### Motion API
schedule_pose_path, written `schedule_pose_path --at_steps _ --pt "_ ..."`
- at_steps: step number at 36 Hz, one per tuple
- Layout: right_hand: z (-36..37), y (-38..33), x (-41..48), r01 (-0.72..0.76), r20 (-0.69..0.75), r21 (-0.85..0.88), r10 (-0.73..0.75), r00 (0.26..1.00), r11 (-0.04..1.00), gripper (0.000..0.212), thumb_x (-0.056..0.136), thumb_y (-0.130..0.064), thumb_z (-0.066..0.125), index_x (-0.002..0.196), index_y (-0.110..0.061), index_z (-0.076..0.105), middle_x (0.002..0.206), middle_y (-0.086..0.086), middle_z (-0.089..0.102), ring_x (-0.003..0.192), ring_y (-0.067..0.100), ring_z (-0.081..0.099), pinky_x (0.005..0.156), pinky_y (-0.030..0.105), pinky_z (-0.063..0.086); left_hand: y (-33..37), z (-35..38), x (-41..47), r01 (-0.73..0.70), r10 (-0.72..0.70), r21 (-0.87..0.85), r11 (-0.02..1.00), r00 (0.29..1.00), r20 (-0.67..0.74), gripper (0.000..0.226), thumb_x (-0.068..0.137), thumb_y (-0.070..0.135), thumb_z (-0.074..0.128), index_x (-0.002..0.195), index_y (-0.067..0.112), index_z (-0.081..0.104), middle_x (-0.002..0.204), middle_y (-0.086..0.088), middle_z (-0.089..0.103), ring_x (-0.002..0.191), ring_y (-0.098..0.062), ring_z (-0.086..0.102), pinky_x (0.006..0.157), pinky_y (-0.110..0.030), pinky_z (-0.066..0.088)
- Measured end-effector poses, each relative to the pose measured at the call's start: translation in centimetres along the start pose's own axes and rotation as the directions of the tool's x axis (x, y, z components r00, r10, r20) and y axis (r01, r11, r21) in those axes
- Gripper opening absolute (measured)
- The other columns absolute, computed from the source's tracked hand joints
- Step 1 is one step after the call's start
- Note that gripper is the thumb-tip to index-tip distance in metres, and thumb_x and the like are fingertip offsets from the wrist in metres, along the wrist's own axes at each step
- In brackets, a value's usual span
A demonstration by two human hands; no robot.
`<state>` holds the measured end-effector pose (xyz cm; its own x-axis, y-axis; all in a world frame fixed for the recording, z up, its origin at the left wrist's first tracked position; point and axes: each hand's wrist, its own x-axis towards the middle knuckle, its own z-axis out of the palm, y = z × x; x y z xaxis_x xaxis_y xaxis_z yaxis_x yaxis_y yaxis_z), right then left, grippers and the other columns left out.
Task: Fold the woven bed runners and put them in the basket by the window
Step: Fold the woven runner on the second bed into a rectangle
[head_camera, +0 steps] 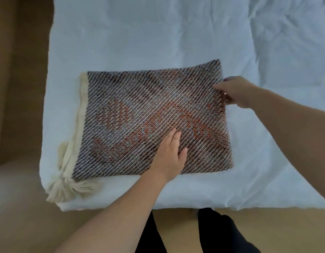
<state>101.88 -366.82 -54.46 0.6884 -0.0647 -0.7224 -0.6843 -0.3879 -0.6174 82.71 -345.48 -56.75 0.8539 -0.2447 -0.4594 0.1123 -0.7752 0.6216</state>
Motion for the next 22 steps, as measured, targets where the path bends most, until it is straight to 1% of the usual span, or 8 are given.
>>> schedule_pose_path --at_steps 2,4,7,11,13,16,20,22 --pt "0.6 -1.7 -1.0 0.025 0.019 -0.028 -0.024 1.000 0.999 0.023 0.086 -0.012 0.065 0.108 -0.005 0.063 0.103 0.014 0.071 0.081 0.025 0.070 0.080 0.042 0.059 0.4 -0.4 -0.4 0.019 -0.019 -0.072 0.997 1.000 -0.007 0.062 0.101 0.041 0.033 0.153 0.015 0.011 0.161 0.002 0.007 0.146 -0.008 0.002 0.118 -0.026 0.005" --pt "1.9 -3.4 -2.4 0.068 0.062 -0.056 -0.065 0.996 0.996 0.019 0.084 -0.009 0.064 0.103 -0.006 0.063 0.095 0.014 0.072 0.072 0.024 0.070 0.071 0.040 0.060 1.1 -0.9 -1.0 0.045 -0.046 -0.176 0.983 0.999 -0.005 0.065 0.099 0.042 0.037 0.153 0.017 0.010 0.160 0.003 0.011 0.145 -0.007 0.008 0.116 -0.024 0.009" --pt "4.6 -6.0 -5.1 0.138 0.136 -0.093 -0.125 0.983 0.986 0.008 0.085 -0.004 0.059 0.091 -0.007 0.063 0.077 0.010 0.069 0.055 0.021 0.068 0.055 0.034 0.059 2.4 -2.2 -2.0 0.117 -0.132 -0.378 0.918 0.991 -0.014 0.073 0.095 0.048 0.045 0.152 0.023 0.009 0.158 0.005 0.018 0.141 -0.008 0.024 0.116 -0.034 0.025" --pt "8.8 -9.1 -7.8 0.191 0.170 -0.078 -0.175 0.970 0.979 0.024 0.084 -0.005 0.059 0.107 0.000 0.062 0.092 0.017 0.070 0.064 0.029 0.072 0.057 0.041 0.061 3.3 -4.3 -3.4 0.138 -0.230 -0.615 0.776 0.970 -0.072 0.085 0.080 0.065 0.058 0.148 0.032 0.019 0.150 0.007 0.035 0.136 -0.010 0.037 0.111 -0.042 0.035" --pt "10.7 -10.5 -8.9 0.205 0.159 -0.050 -0.195 0.968 0.977 0.023 0.084 -0.007 0.062 0.107 -0.001 0.060 0.094 0.016 0.068 0.065 0.030 0.072 0.057 0.044 0.061 3.2 -5.4 -4.1 0.118 -0.250 -0.690 0.714 0.964 -0.095 0.082 0.077 0.063 0.064 0.143 0.031 0.029 0.140 0.008 0.048 0.129 -0.009 0.046 0.108 -0.043 0.039" --pt "13.6 -12.5 -10.2 0.213 0.145 -0.026 -0.207 0.967 0.977 0.011 0.086 -0.009 0.063 0.095 -0.006 0.057 0.091 0.014 0.066 0.064 0.033 0.072 0.061 0.045 0.061 2.4 -7.5 -5.7 0.086 -0.242 -0.697 0.712 0.962 -0.129 0.079 0.076 0.053 0.070 0.142 0.029 0.032 0.133 0.012 0.052 0.123 -0.003 0.050 0.106 -0.035 0.041" --pt "17.5 -14.2 -11.0 0.212 0.132 -0.019 -0.208 0.969 0.977 0.016 0.088 -0.009 0.063 0.101 -0.002 0.055 0.094 0.019 0.066 0.061 0.034 0.072 0.063 0.045 0.061 -0.9 -9.7 -7.8 0.117 -0.314 -0.634 0.764 0.926 -0.208 0.072 0.080 0.040 0.070 0.141 0.028 0.033 0.123 0.013 0.055 0.111 0.002 0.053 0.099 -0.028 0.045" --pt "19.4 -14.9 -11.2 0.211 0.116 -0.030 -0.206 0.972 0.977 0.016 0.089 -0.010 0.062 0.101 -0.002 0.055 0.093 0.020 0.066 0.059 0.034 0.071 0.061 0.044 0.061 -2.7 -10.7 -8.7 0.165 -0.376 -0.581 0.797 0.888 -0.264 0.063 0.087 0.031 0.064 0.141 0.022 0.033 0.119 0.011 0.056 0.107 -0.003 0.056 0.095 -0.027 0.047"
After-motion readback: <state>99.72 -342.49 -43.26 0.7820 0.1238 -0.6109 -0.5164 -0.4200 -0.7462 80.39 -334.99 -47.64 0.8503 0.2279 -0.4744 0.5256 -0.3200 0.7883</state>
